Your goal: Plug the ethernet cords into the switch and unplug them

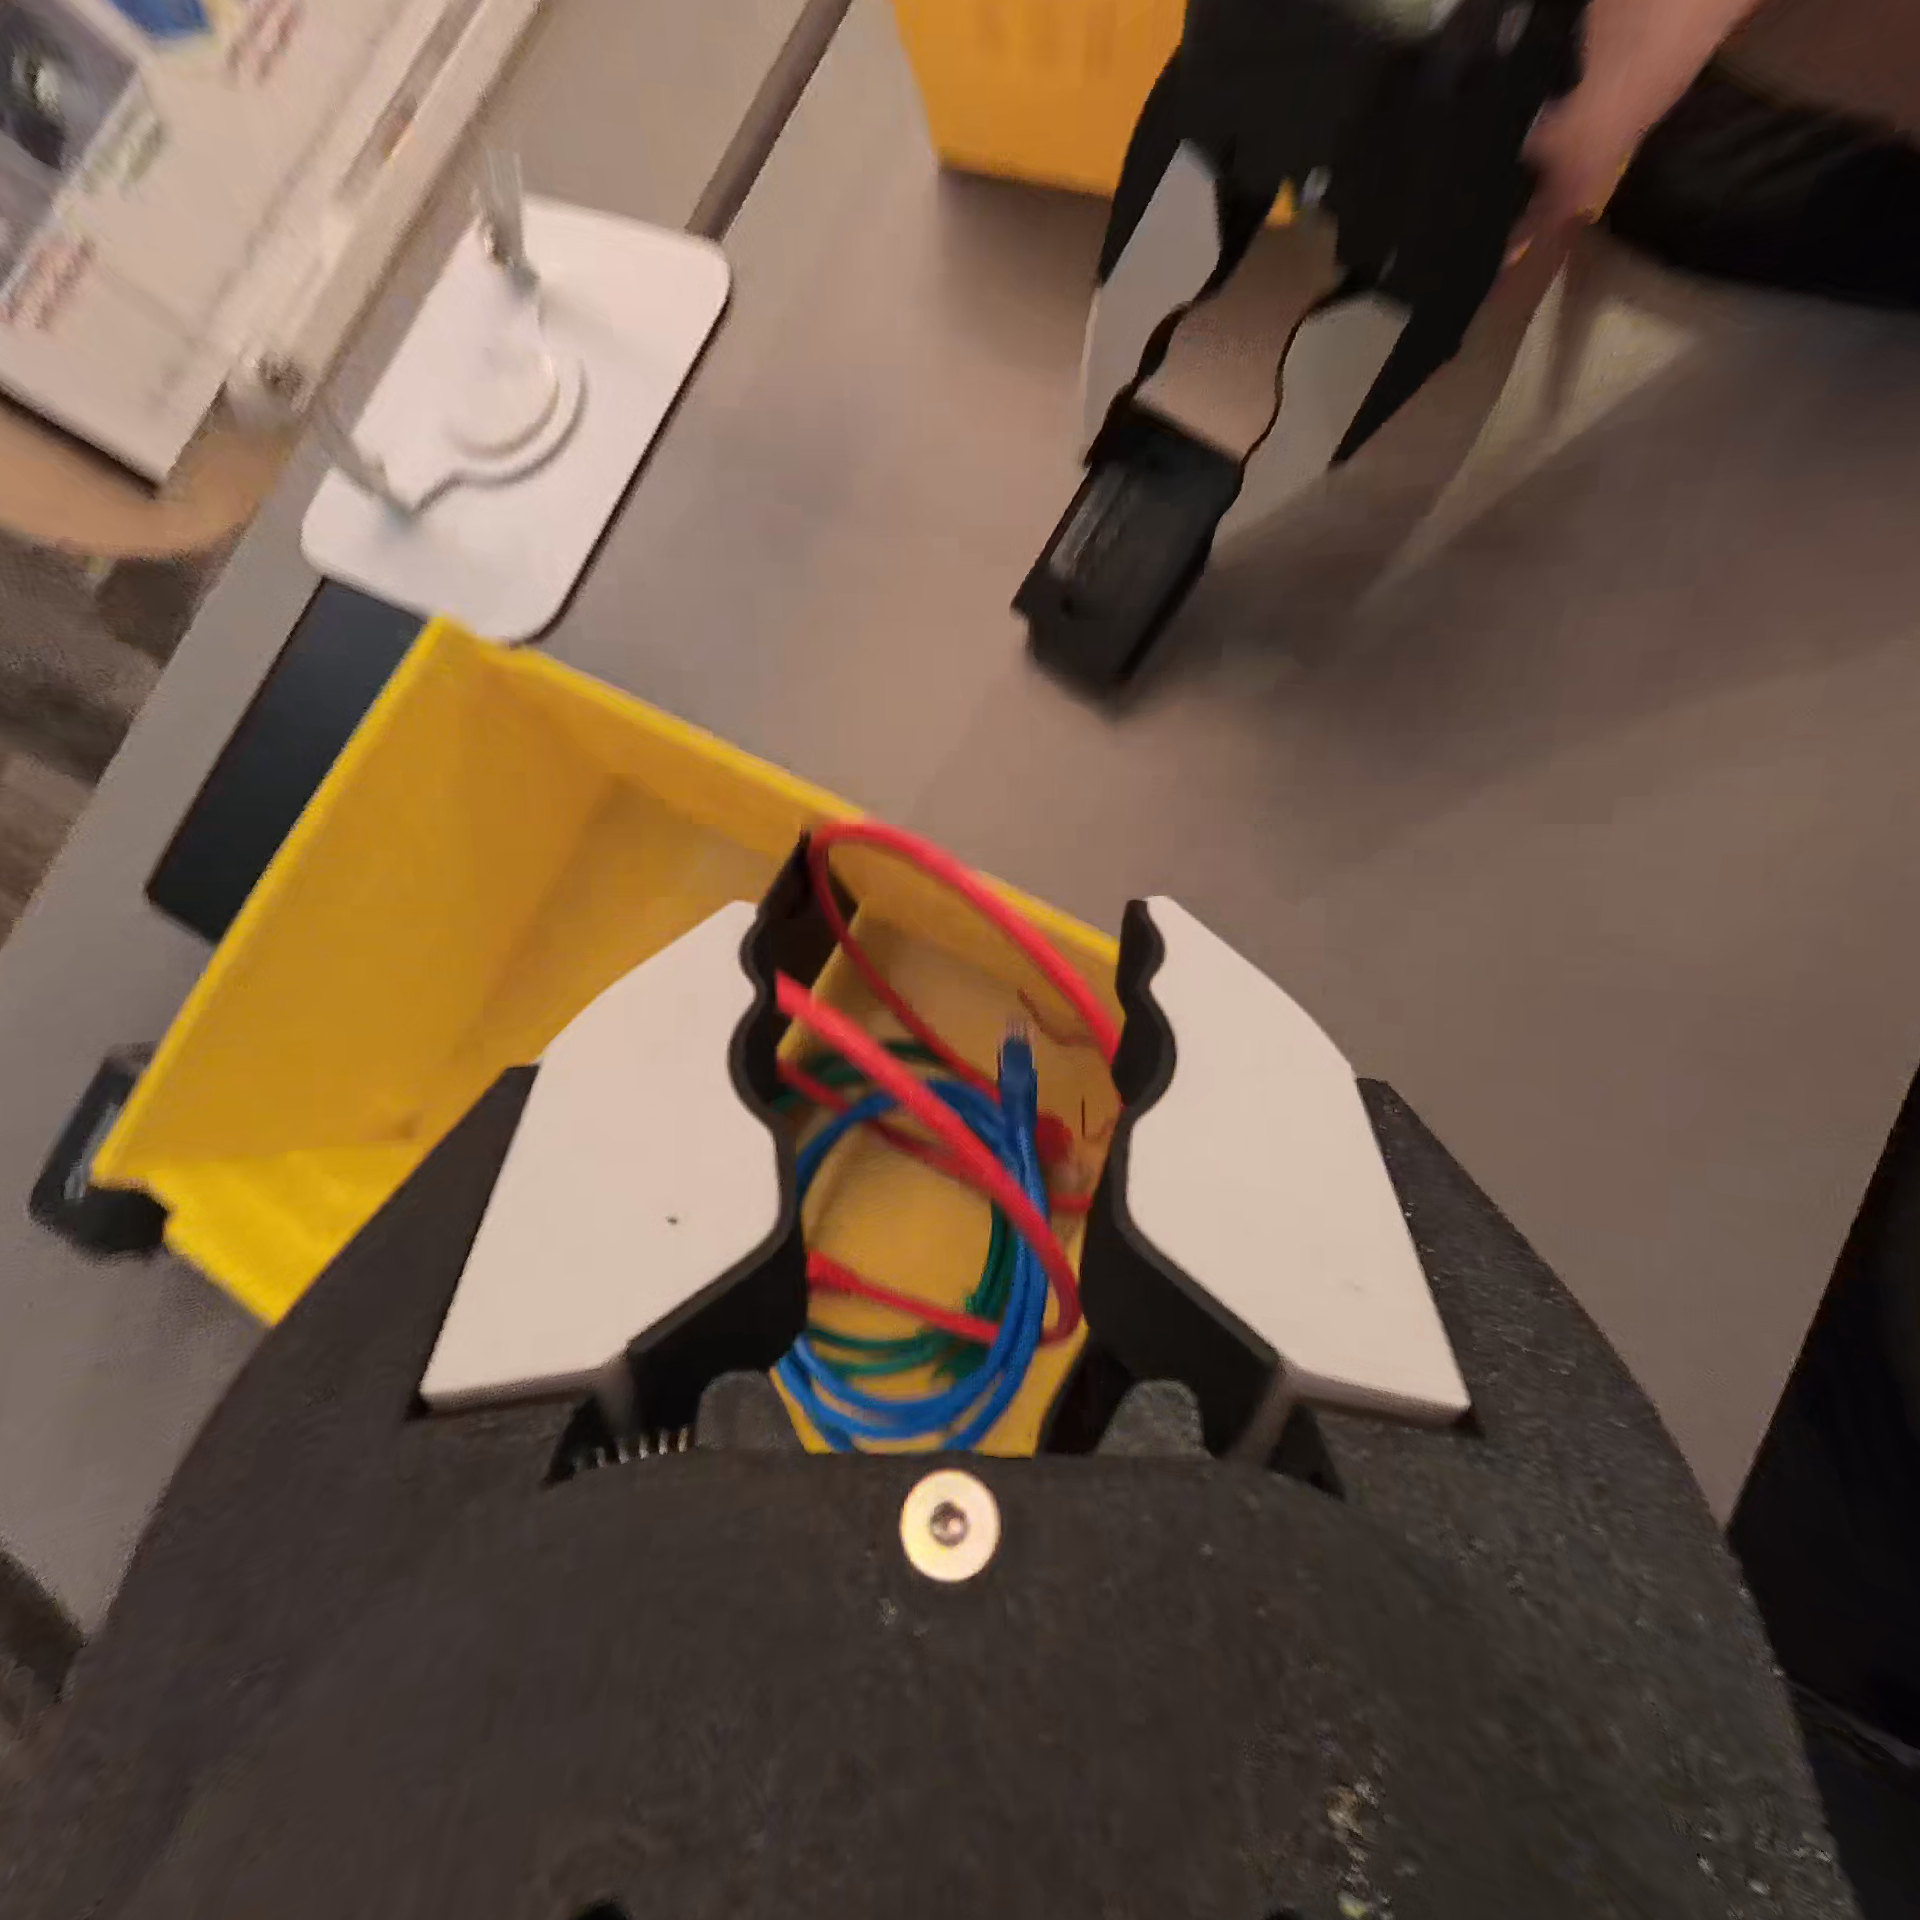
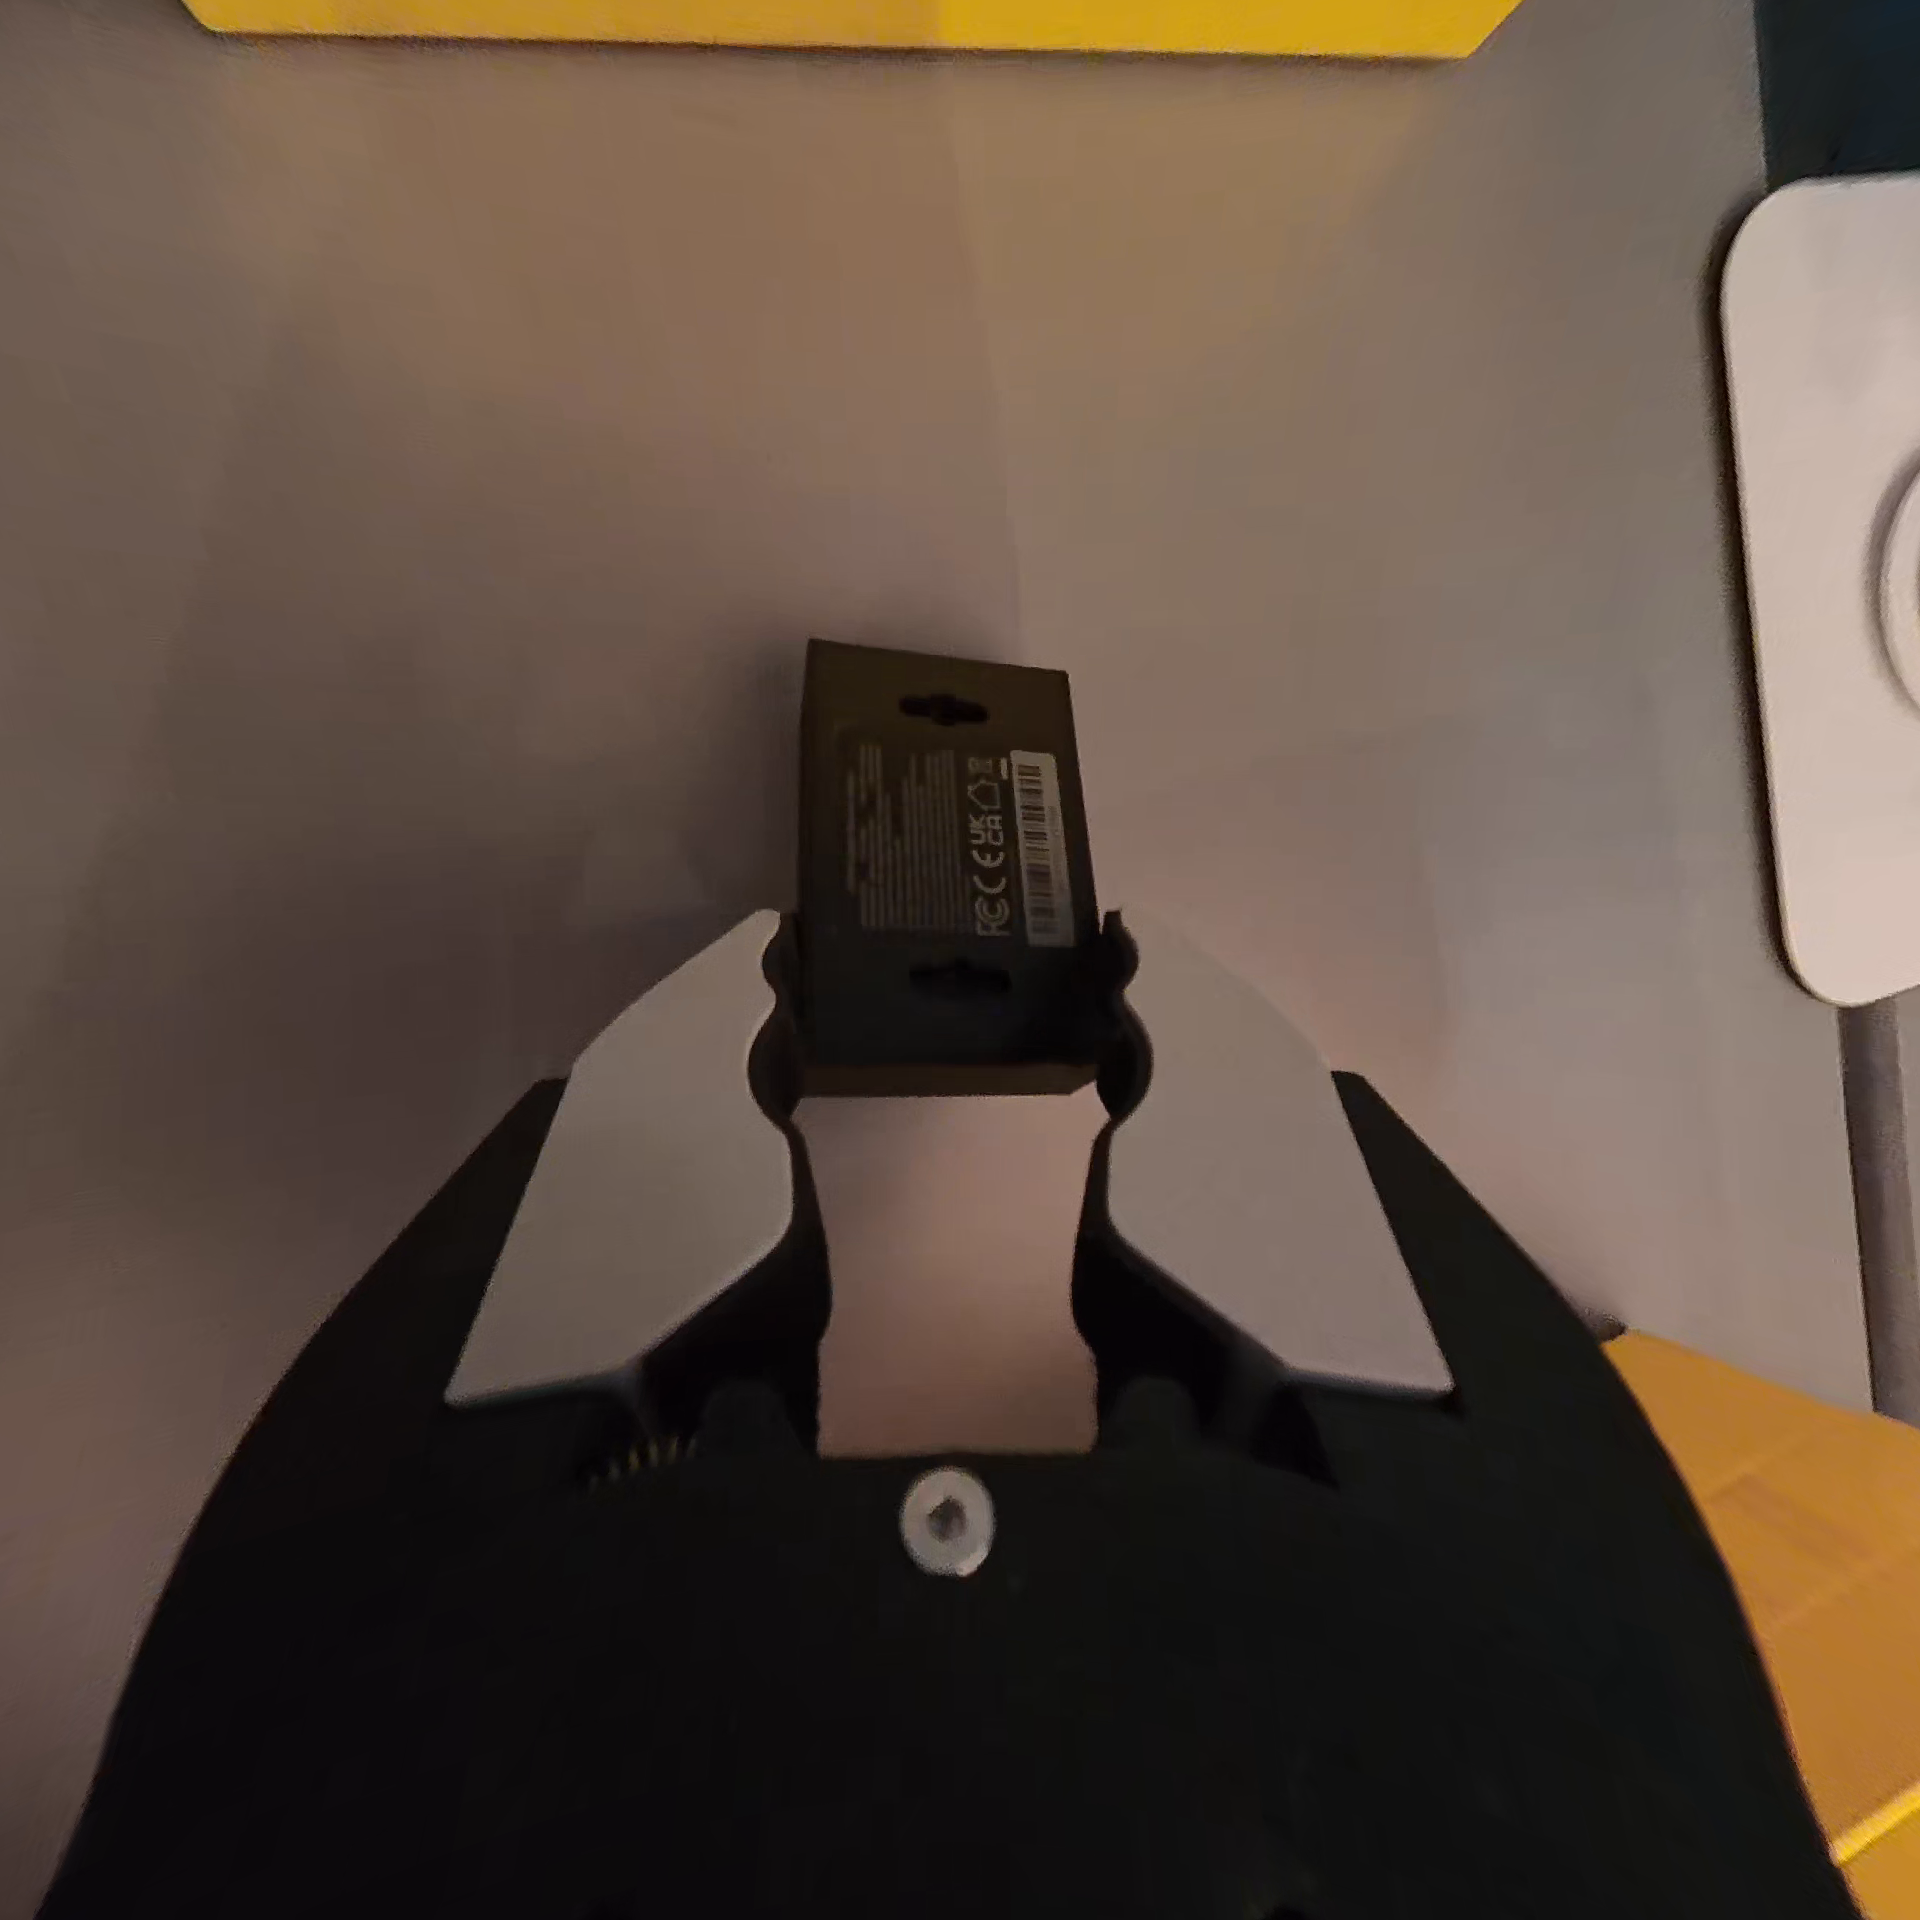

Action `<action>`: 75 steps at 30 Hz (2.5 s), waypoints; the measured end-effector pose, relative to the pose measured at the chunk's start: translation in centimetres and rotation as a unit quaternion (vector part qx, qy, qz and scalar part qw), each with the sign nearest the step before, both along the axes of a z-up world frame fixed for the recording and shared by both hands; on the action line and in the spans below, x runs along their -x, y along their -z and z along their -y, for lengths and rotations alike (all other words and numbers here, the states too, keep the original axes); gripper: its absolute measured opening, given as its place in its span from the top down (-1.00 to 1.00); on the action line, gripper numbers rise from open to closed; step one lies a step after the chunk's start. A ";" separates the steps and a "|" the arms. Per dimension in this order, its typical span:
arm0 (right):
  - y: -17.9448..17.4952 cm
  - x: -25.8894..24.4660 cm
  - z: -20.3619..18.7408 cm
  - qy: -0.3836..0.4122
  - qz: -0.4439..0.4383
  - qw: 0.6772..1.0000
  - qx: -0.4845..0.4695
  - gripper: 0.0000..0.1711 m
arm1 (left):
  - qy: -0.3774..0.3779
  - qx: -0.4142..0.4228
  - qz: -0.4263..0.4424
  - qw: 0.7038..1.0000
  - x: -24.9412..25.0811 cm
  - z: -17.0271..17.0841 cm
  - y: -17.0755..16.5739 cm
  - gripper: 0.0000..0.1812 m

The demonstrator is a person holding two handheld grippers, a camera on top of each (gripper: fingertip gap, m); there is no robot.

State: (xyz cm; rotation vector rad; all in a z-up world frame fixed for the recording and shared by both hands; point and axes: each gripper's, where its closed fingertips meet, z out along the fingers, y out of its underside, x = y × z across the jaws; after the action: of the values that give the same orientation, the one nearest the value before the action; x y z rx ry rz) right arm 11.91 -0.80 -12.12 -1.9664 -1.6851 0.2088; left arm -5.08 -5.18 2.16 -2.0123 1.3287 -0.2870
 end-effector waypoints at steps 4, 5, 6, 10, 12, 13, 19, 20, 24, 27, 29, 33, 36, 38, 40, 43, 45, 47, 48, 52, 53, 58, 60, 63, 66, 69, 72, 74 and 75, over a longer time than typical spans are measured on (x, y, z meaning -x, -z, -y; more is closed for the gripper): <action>1.4 -0.9 -0.5 -0.002 0.062 0.998 -0.020 0.35 | -0.041 0.005 -0.040 0.998 4.5 2.4 2.5 0.30; 2.1 -1.3 -0.7 -0.009 0.090 0.996 -0.027 0.34 | -0.047 0.009 -0.053 0.997 5.4 3.0 3.3 0.30; 2.6 -1.6 -0.9 -0.013 0.110 0.993 -0.034 0.32 | -0.055 0.015 -0.065 0.996 6.3 3.6 4.1 0.30; 2.4 -2.2 -1.4 -0.050 0.159 0.982 -0.095 0.33 | -0.083 0.021 -0.138 0.987 9.7 4.7 6.9 0.36; 2.0 -3.0 -2.2 -0.064 0.193 0.968 -0.147 0.34 | -0.088 0.026 -0.166 0.982 10.8 4.9 8.0 0.40; 1.7 -3.3 -2.7 -0.065 0.207 0.961 -0.171 0.33 | -0.087 0.024 -0.180 0.979 11.3 4.8 8.4 0.41; -0.2 -3.4 -3.3 -0.103 0.192 0.946 -0.242 0.36 | -0.035 0.042 -0.250 0.967 11.8 4.1 10.4 0.52; -0.6 -3.2 -3.1 -0.111 0.180 0.947 -0.244 0.37 | -0.025 0.040 -0.267 0.962 11.9 3.8 10.7 0.53; -1.6 -3.5 -2.6 -0.118 0.162 0.950 -0.240 0.37 | 0.024 0.030 -0.326 0.944 11.9 3.1 11.8 0.57; -1.5 -3.8 -2.6 -0.119 0.161 0.952 -0.233 0.37 | 0.069 0.033 -0.336 0.939 10.8 3.4 11.9 0.65; -1.2 -3.8 -2.7 -0.117 0.158 0.954 -0.227 0.37 | 0.087 0.056 -0.353 0.930 10.9 3.9 12.3 0.83; -0.5 -3.7 -2.3 -0.115 0.152 0.962 -0.197 0.37 | 0.083 0.064 -0.383 0.918 11.3 3.9 12.3 0.85; -0.4 -3.6 -1.6 -0.120 0.134 0.969 -0.169 0.40 | 0.063 0.057 -0.376 0.923 11.2 3.4 11.1 0.86; -0.5 -3.5 -1.5 -0.108 0.122 0.975 -0.151 0.40 | 0.040 0.053 -0.368 0.927 11.4 3.0 9.7 0.87; -0.3 -3.5 -1.2 -0.106 0.116 0.979 -0.131 0.46 | 0.016 0.055 -0.349 0.935 11.3 2.7 8.3 0.89; 0.2 -3.8 -1.1 -0.099 0.137 0.978 -0.124 0.55 | -0.012 0.042 -0.331 0.943 11.2 2.2 5.9 0.89; 0.8 -4.0 -0.7 -0.108 0.164 0.973 -0.118 0.77 | -0.030 0.024 -0.341 0.939 11.8 1.9 4.4 0.89; 1.6 -3.7 -0.1 -0.117 0.179 0.971 -0.107 0.88 | -0.046 0.002 -0.360 0.932 12.6 1.7 3.0 0.90; 2.0 -3.5 0.0 -0.113 0.184 0.971 -0.102 0.93 | -0.055 -0.004 -0.367 0.929 13.0 1.6 2.4 0.90; 3.5 -3.0 -0.1 -0.082 0.203 0.973 -0.075 0.98 | -0.085 -0.011 -0.360 0.929 13.9 1.7 0.4 0.90; 3.6 -2.7 -0.6 -0.074 0.201 0.973 -0.084 0.98 | -0.090 -0.020 -0.361 0.928 14.1 1.7 -0.2 0.90; 3.5 0.1 -2.9 -0.034 0.187 0.970 -0.152 0.98 | -0.111 -0.068 -0.349 0.928 13.8 1.8 -3.0 0.90; 3.4 1.7 -3.2 -0.029 0.163 0.973 -0.158 0.98 | -0.110 -0.084 -0.332 0.933 12.9 2.0 -3.8 0.90; 3.0 2.6 -2.8 -0.025 0.131 0.982 -0.132 0.98 | -0.106 -0.103 -0.311 0.939 11.2 2.6 -4.5 0.90; 0.9 1.1 -1.9 -0.014 0.111 0.989 -0.100 0.96 | -0.100 -0.122 -0.302 0.940 9.2 3.4 -5.0 0.89; -3.7 -1.0 -0.8 -0.006 0.053 0.996 -0.074 0.90 | -0.074 -0.133 -0.277 0.949 5.3 4.4 -4.8 0.90; -9.3 -4.2 -1.2 0.035 -0.049 0.997 -0.055 0.83 | -0.019 -0.148 -0.248 0.957 -0.5 5.8 -3.8 0.89; -12.2 -7.3 -2.0 0.079 -0.104 0.990 -0.044 0.78 | 0.013 -0.170 -0.253 0.952 -4.2 6.0 -2.8 0.90; -13.1 -9.0 -2.5 0.100 -0.120 0.987 -0.043 0.77 | 0.029 -0.181 -0.257 0.949 -5.9 6.0 -2.1 0.90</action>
State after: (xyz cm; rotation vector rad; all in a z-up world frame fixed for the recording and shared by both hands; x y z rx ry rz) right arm 20.86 1.68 1.00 -1.9454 -1.3148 0.2814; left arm 0.82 -11.15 4.29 -1.7913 1.6132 0.4624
